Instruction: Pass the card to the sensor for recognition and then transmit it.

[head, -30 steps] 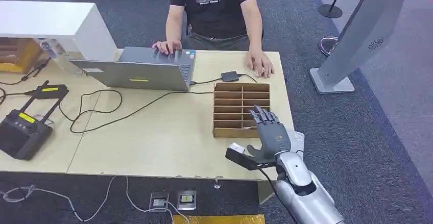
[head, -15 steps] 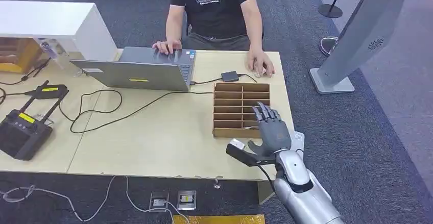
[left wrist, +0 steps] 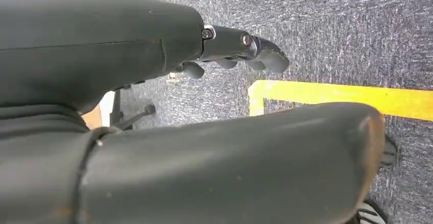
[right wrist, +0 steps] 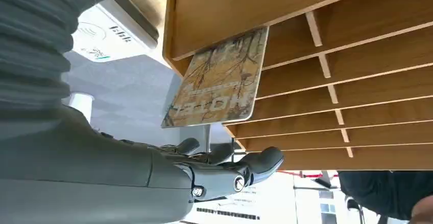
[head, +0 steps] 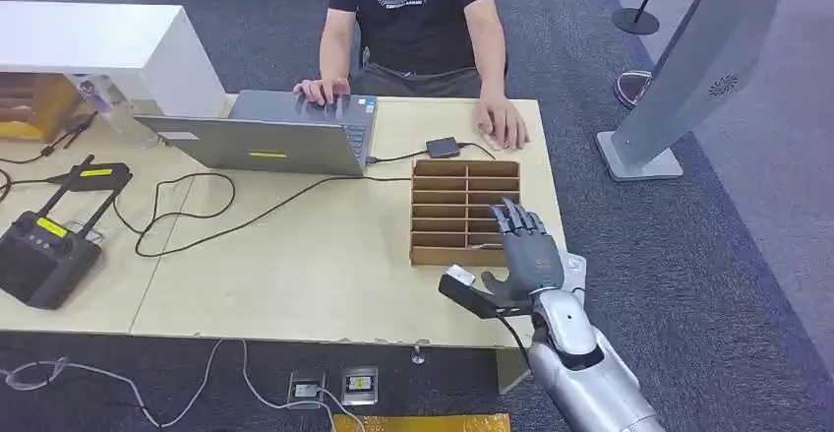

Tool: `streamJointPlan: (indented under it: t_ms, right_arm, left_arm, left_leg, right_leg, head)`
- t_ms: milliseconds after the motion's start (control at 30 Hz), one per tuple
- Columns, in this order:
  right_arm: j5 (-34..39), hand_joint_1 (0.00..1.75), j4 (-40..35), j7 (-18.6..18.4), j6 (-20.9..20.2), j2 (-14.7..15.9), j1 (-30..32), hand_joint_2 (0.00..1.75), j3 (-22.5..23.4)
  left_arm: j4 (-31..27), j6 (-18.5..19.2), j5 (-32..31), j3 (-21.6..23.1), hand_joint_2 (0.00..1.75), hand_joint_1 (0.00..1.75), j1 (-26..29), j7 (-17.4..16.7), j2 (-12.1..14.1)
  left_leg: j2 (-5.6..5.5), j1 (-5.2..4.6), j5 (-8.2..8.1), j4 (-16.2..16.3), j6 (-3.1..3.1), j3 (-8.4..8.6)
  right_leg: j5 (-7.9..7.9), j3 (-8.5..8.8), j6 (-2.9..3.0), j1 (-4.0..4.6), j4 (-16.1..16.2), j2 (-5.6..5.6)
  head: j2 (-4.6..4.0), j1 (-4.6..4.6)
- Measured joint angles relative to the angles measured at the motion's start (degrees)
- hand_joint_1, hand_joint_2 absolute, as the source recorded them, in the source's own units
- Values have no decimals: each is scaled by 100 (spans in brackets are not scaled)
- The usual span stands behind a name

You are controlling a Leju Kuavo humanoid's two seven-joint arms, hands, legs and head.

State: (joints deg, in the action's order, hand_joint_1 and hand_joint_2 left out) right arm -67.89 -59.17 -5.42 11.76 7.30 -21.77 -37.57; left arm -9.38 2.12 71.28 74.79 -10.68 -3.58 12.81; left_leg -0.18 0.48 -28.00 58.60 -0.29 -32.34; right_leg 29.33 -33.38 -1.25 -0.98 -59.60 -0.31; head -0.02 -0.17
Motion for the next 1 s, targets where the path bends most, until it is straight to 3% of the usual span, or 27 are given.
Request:
streamJointPlan:
  t_ms: [233, 267, 300, 1000]
  right_arm:
    - [15, 0, -76, -61, -230, 15, 3, 175, 4]
    - [15, 17, -109, -68, -265, 17, 3, 175, 4]
    - [17, 175, -133, -70, -297, 17, 2, 175, 4]
    - [149, 175, -496, -92, -595, 66, 27, 175, 11]
  left_arm:
    - [0, -33, 22, 0, 0, 0, 0, -20, -2]
    - [0, -35, 22, 0, 0, 0, 0, -22, -2]
    - [0, -39, 22, 0, 0, 0, 0, -22, -2]
    - [0, -48, 18, 0, 0, 0, 0, -24, -2]
  left_leg:
    - [0, 0, 0, 0, 0, 1]
    - [0, 0, 0, 0, 0, 1]
    - [0, 0, 0, 0, 0, 1]
    - [0, 0, 0, 0, 0, 2]
  right_leg:
    - [0, 0, 0, 0, 0, 1]
    - [0, 0, 0, 0, 0, 1]
    - [0, 0, 0, 0, 0, 1]
    - [0, -1, 0, 0, 0, 1]
  head:
    - [0, 0]
    - [0, -2]
    - [0, 0]
    - [0, -2]
